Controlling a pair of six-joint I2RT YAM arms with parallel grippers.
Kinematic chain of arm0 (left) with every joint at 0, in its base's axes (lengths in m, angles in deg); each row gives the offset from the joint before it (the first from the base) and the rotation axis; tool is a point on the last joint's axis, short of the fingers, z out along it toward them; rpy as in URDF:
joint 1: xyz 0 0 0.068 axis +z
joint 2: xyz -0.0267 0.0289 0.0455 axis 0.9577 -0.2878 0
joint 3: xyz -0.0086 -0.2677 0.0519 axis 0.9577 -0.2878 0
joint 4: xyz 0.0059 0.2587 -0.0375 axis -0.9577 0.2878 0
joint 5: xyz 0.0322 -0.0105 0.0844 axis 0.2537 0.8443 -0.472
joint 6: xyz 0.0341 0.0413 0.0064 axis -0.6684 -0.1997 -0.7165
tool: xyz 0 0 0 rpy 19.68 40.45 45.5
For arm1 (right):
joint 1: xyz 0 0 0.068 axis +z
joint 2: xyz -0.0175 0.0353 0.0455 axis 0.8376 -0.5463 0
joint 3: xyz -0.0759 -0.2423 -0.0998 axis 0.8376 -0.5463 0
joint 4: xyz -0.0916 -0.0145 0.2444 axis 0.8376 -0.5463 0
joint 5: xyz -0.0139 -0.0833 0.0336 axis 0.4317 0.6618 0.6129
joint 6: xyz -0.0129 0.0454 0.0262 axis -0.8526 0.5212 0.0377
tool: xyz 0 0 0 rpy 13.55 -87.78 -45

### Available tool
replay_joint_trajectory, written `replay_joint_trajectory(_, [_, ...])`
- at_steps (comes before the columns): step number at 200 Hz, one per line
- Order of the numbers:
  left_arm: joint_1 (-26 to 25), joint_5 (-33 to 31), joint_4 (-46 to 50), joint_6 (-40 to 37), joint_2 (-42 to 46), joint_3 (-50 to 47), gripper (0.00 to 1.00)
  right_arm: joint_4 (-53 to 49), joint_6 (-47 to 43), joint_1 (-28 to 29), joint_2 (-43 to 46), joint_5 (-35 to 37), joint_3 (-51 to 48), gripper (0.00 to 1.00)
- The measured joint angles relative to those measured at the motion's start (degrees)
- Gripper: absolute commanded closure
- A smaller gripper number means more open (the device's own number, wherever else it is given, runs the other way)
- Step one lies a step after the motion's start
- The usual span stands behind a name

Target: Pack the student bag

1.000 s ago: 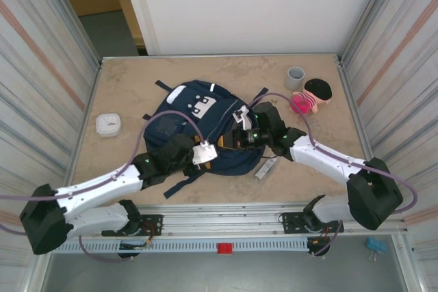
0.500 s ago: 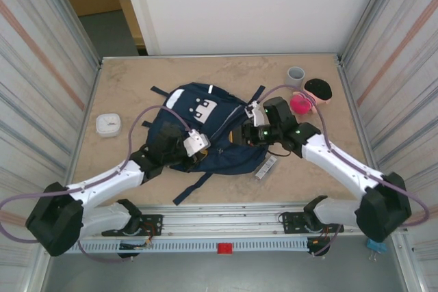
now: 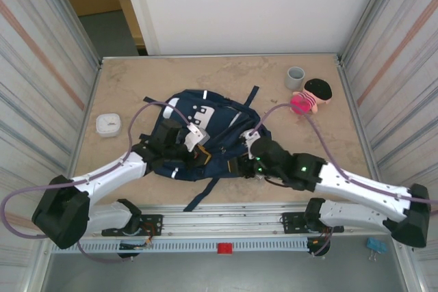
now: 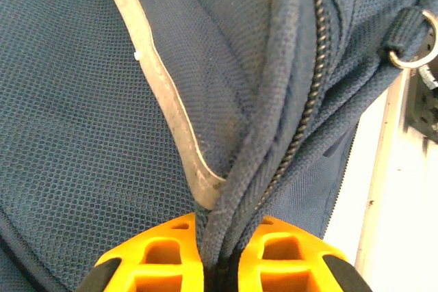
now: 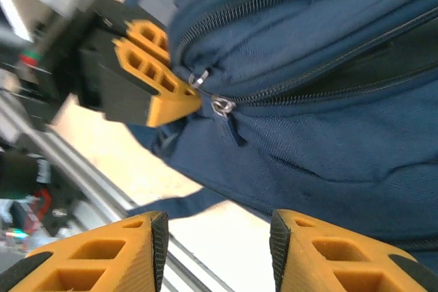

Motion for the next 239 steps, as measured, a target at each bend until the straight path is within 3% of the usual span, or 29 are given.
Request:
replay_joint_trajectory(44, [0.07, 1.36, 1.27, 1.88, -0.09, 0.63, 1.0, 1.9, -0.46, 1.68, -10.91, 6.4, 3.06, 0.53])
replay_joint_trajectory(95, [0.42, 1.79, 1.6, 2.6, -0.07, 1.2, 1.0, 4.07, -2.4, 2.01, -16.0, 10.19, 7.19, 0.55])
replay_joint_trajectory(148, [0.74, 2.16, 1.01, 3.48, -0.07, 1.42, 1.0, 1.16, -4.68, 2.16, -19.78, 17.73, 10.97, 0.84])
replay_joint_trajectory(179, [0.74, 1.53, 1.22, 3.45, 0.11, 2.25, 1.0, -0.5, -5.22, 2.19, -19.41, 20.11, 11.72, 0.92])
replay_joint_trajectory(209, [0.76, 0.46, 1.27, 3.45, 1.01, 2.29, 1.0, -1.4, -5.66, -0.46, -15.65, 16.96, 10.67, 0.99])
replay_joint_trajectory(239, [0.76, -1.66, 2.32, 3.43, 2.25, 2.29, 1.0, -2.38, -6.91, -6.34, -11.58, 10.99, 9.66, 1.0])
